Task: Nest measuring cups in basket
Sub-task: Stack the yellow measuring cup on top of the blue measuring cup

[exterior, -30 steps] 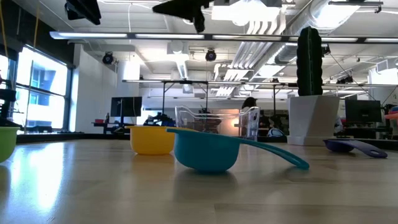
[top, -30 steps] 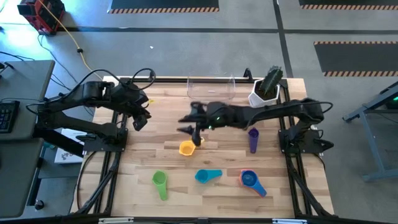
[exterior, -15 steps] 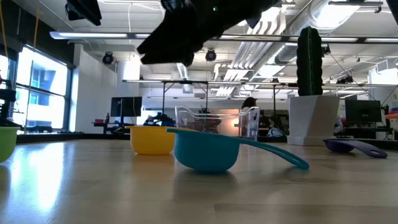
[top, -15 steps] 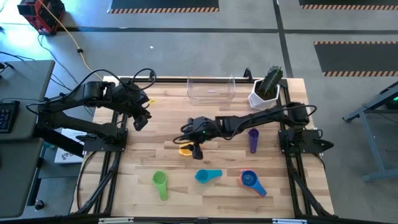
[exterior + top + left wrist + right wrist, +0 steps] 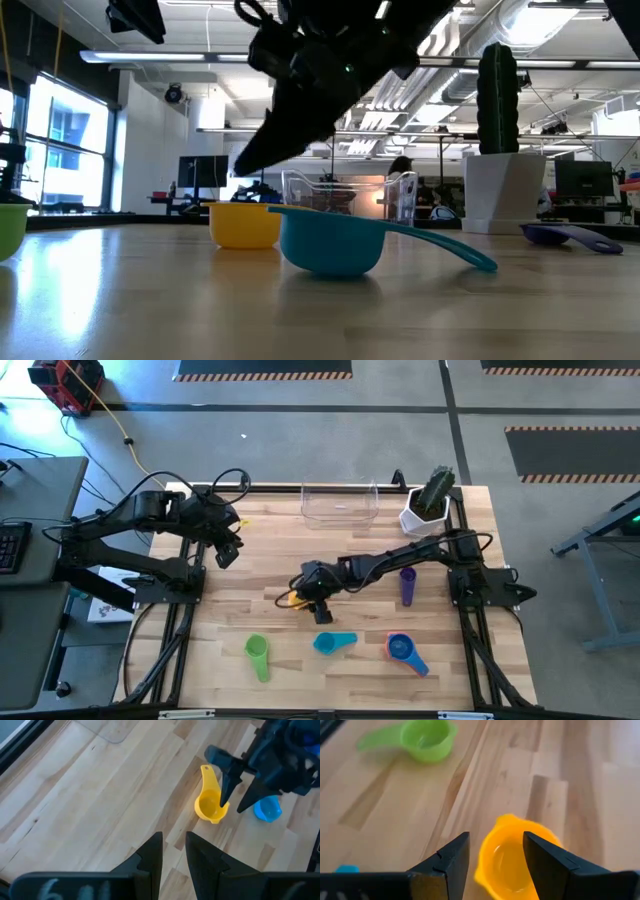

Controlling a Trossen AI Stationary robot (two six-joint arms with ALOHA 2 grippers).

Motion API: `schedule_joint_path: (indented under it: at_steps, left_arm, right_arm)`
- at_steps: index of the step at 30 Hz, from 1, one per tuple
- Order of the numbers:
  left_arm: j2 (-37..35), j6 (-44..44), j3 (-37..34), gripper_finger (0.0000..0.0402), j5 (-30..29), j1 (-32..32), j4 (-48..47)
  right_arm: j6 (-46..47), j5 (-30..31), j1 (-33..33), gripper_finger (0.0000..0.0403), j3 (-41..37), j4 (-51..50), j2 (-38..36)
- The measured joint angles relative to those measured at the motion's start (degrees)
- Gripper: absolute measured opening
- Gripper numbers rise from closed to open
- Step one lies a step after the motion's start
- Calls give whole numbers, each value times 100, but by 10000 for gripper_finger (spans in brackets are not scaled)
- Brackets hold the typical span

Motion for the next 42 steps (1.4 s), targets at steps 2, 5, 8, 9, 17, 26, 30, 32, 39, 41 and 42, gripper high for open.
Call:
schedule_joint_path:
  at_steps: [2,5,8,9,17,26,30,32,39,41,42]
  left_arm:
    - [0,0,0,76,0,-2,-2]
    - [0,0,0,76,-7,0,0]
    - [0,0,0,76,-10,0,0]
    - [1,0,0,76,-13,-1,0]
    - [0,-7,0,76,-28,0,0]
    - [0,-7,0,76,-27,0,4]
    - [0,-6,0,76,-26,0,4]
    - [1,-4,0,76,-26,-1,4]
    - [2,-2,0,76,-26,0,4]
    - [2,-2,0,76,-26,0,4]
    - [1,-2,0,76,-26,-1,4]
  right_arm:
    - [-180,24,72,177,0,-111,60]
    - [-453,229,174,177,0,-270,103]
    - [-651,513,259,177,0,-343,103]
    - [-729,576,281,177,0,-404,103]
    - [-887,845,304,177,0,-572,103]
    - [-907,1166,353,177,-4,-628,252]
    - [-958,1298,359,171,-2,-662,250]
    - [-956,1298,359,159,-2,-712,250]
    - [-732,1280,383,70,-2,-766,250]
    - [-731,1278,410,39,-2,-776,250]
    - [-729,1288,418,25,-2,-782,250]
